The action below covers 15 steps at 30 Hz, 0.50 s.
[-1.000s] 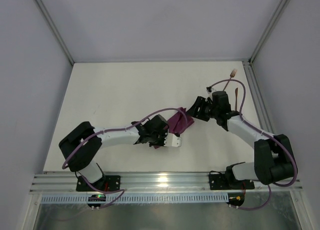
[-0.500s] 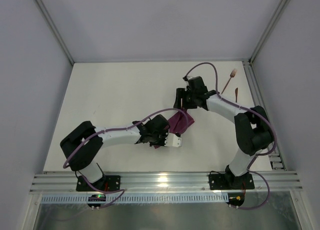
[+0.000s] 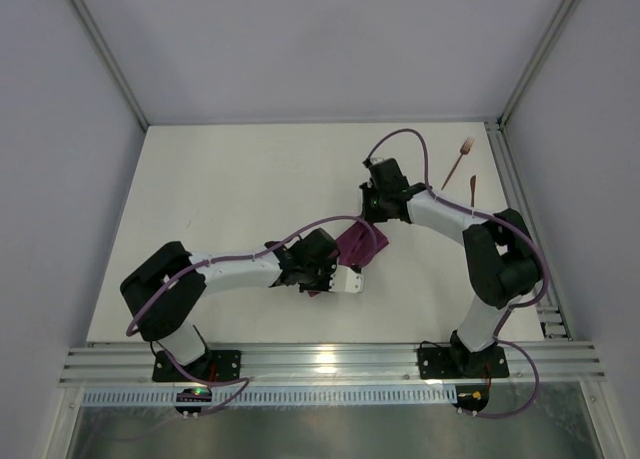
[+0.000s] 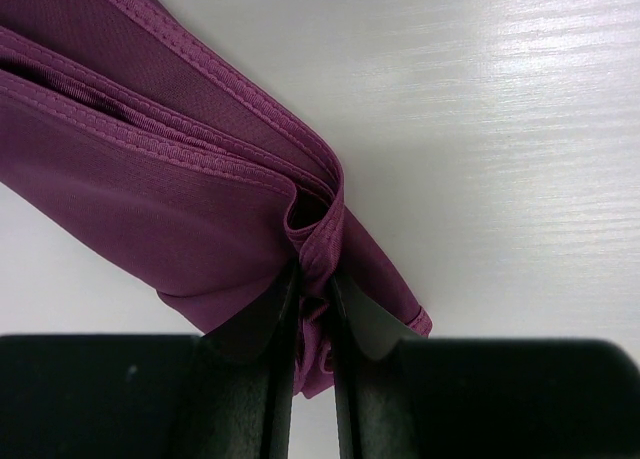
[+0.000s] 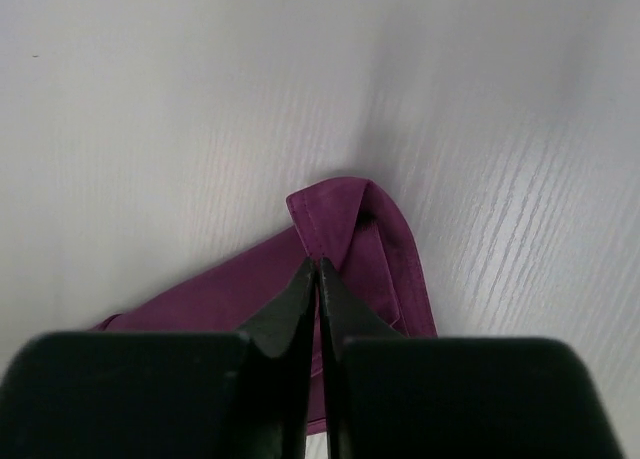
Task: Fold the napkin into a case and place the utensils inside
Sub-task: Pick up the 2/3-rectangle-folded napkin at the center of the board, then fold the 2/3-rectangle-folded napkin at the center of the board.
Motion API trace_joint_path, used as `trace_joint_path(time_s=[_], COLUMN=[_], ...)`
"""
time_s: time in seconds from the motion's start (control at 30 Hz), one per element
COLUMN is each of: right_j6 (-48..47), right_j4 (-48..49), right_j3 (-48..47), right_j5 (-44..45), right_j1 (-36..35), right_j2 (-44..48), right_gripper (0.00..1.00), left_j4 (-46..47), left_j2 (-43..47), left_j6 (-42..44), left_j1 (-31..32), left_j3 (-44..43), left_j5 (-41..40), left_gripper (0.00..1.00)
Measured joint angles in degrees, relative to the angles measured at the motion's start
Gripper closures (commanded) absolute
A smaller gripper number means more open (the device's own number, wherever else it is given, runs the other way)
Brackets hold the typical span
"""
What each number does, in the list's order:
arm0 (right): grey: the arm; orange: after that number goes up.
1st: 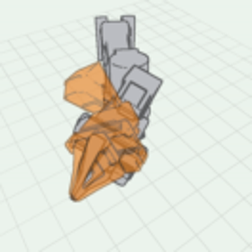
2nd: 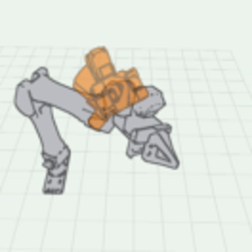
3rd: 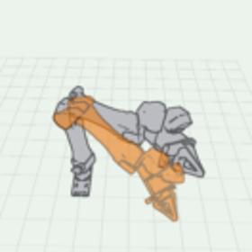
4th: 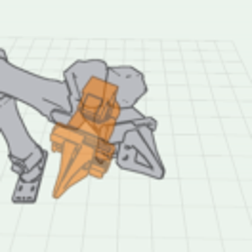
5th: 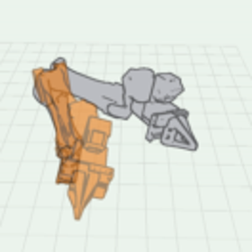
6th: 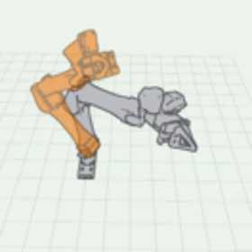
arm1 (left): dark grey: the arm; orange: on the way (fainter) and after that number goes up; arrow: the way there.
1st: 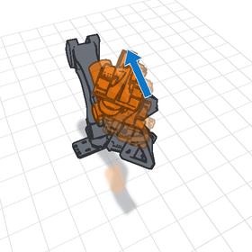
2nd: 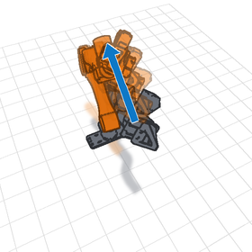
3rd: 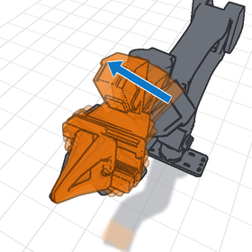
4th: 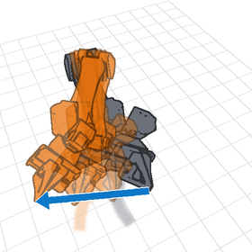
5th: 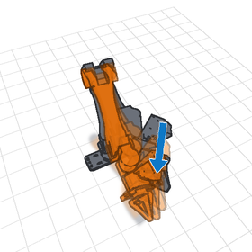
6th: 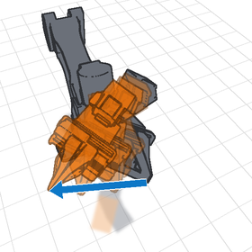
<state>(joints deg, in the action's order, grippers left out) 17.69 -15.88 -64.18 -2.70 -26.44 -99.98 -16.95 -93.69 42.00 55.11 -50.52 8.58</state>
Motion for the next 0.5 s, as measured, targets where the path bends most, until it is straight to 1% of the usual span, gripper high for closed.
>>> trace_joint_path(time_s=[0.03,0.33,0.5], right_j6=[0.09,0.55,1.70], right_j4=[0.20,1.97,3.76], right_j3=[0.20,3.19,6.51], right_j5=[0.04,-0.66,-1.66], right_j1=[0.00,0.02,0.07], right_j2=[0.00,1.22,5.44], right_gripper=[0.97,0.97,0.97], left_j4=[0.00,-0.02,-0.07], left_j2=[0.02,0.22,0.39], left_j6=[-0.02,-0.90,-1.09], left_j1=[0.00,0.00,0.00], left_j3=[0.00,0.09,0.24], left_j5=[0.00,-0.02,-0.07], left_gripper=[0.81,0.81,0.79])
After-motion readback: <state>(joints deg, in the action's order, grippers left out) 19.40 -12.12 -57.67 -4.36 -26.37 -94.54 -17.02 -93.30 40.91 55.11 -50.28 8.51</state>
